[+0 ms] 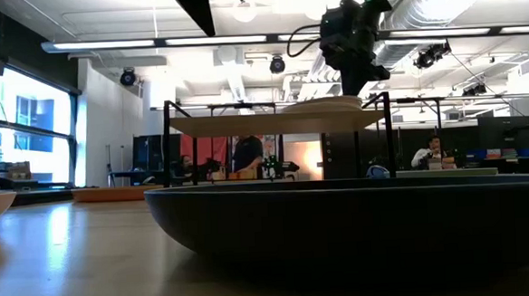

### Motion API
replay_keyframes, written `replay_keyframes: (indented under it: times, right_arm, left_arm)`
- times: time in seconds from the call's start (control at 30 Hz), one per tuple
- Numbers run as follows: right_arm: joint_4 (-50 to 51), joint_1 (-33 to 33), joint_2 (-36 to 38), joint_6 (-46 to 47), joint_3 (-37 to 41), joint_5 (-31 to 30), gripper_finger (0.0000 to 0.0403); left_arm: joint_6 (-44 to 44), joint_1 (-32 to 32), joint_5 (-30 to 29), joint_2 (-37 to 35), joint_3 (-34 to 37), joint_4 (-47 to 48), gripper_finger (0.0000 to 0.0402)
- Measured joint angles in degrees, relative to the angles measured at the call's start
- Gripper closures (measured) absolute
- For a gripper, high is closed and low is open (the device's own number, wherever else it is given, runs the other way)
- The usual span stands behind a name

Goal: Place and stack plates onto a shelf
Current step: Stack the light brown plate on top of the other white plate on the shelf

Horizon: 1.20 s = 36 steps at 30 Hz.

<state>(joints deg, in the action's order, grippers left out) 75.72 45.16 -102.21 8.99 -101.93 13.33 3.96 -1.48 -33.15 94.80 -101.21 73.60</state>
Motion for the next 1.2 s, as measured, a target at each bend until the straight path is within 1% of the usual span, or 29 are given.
replay_keyframes:
  times: [0.3,0.47,0.8,1.2]
  right_arm:
    - [-0.1,-1.7,-0.3,1.6,1.3,-1.6,0.0343]
    - [0.1,-2.2,-0.3,2.7,1.6,-3.8,0.0343]
    - [0.0,-2.2,-0.3,4.4,1.6,-3.7,0.0343]
    - [-0.1,-5.0,-0.6,6.2,1.6,-3.9,0.0343]
  left_arm:
    - [0.4,0.0,0.0,0.0,0.0,0.0,0.0268]
    - [0.4,0.0,0.0,0.0,0.0,0.0,0.0268]
    - [0.4,0.0,0.0,0.0,0.0,0.0,0.0268]
    - [0.4,0.0,0.0,0.0,0.0,0.0,0.0268]
